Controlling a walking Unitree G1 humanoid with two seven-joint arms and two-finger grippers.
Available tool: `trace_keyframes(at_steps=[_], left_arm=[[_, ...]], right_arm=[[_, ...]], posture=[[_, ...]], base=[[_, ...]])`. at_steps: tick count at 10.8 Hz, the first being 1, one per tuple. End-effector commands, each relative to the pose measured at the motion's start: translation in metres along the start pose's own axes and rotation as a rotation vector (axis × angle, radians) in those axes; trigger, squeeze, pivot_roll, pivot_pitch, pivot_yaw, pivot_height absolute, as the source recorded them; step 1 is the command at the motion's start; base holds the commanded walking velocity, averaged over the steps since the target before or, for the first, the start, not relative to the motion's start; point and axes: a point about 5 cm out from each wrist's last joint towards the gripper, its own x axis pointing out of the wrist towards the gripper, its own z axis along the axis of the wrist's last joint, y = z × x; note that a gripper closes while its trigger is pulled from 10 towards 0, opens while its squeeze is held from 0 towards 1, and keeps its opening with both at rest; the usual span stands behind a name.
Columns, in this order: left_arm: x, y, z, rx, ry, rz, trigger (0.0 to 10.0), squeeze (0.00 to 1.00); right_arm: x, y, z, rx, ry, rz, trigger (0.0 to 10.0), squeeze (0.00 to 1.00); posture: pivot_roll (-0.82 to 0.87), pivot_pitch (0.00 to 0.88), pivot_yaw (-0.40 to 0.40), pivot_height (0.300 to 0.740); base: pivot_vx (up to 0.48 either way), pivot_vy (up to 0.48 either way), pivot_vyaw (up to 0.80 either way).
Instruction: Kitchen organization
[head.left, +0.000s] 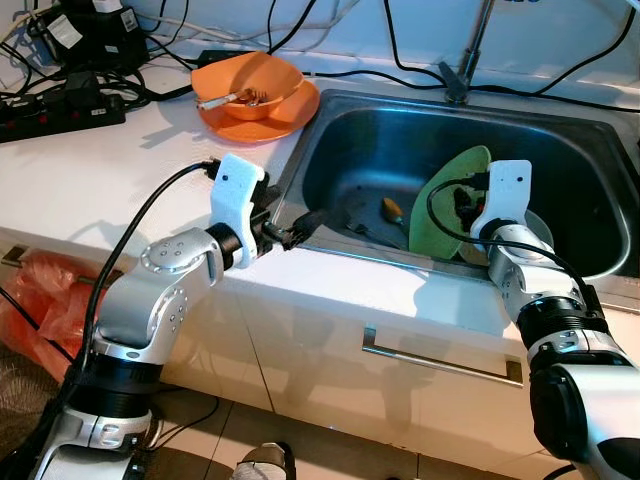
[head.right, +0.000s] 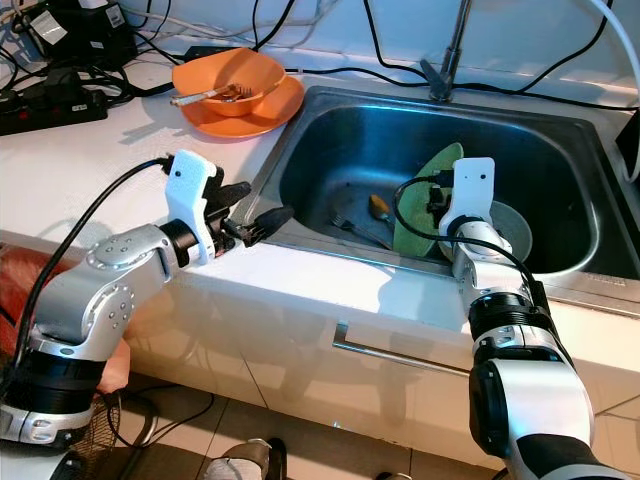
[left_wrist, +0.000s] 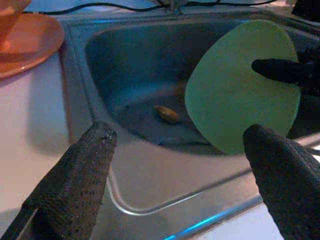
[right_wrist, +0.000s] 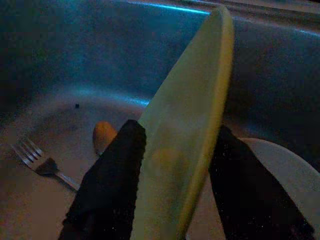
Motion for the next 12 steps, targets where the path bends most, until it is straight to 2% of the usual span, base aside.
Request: trace_keyframes(at_steps=[1,3,5,6,10,12], left_arm=[[-0.002,0.005,-0.001,0.002,-0.005,0.036,10.0,0.0],[-0.001,0.009,-0.001,-0.009,-0.014,0.061,10.0,0.0],[0.0,0.011,-0.002,-0.022,-0.021,0.08,10.0,0.0],[0.001,0.012,-0.001,-0.024,-0.027,0.086,10.0,0.0],[0.002,0.014,0.002,-0.037,-0.047,0.098,10.0,0.0],[-0.004,0.028,0.013,-0.006,-0.123,0.189,10.0,0.0]], right_arm=[[-0.008,-0.005,-0.04,-0.016,0.146,-0.023,10.0,1.0],[-0.009,-0.017,-0.04,-0.06,0.148,-0.092,10.0,1.0],[-0.014,-0.049,-0.034,-0.126,0.127,-0.29,10.0,1.0],[-0.015,-0.06,-0.029,-0.126,0.116,-0.347,10.0,1.0],[-0.012,-0.052,-0.024,-0.108,0.089,-0.314,10.0,1.0],[-0.008,-0.042,-0.013,-0.081,0.021,-0.261,10.0,1.0]], posture=[[0.25,0.137,0.06,0.74],[0.25,0.132,0.058,0.74],[0.24,0.121,0.049,0.74],[0.24,0.118,0.046,0.74],[0.24,0.11,0.037,0.74],[0.22,0.106,0.025,0.74]], base=[[0.0,0.0,0.0],[0.0,0.0,0.0],[0.0,0.0,0.0],[0.0,0.0,0.0],[0.0,0.0,0.0],[0.0,0.0,0.0]])
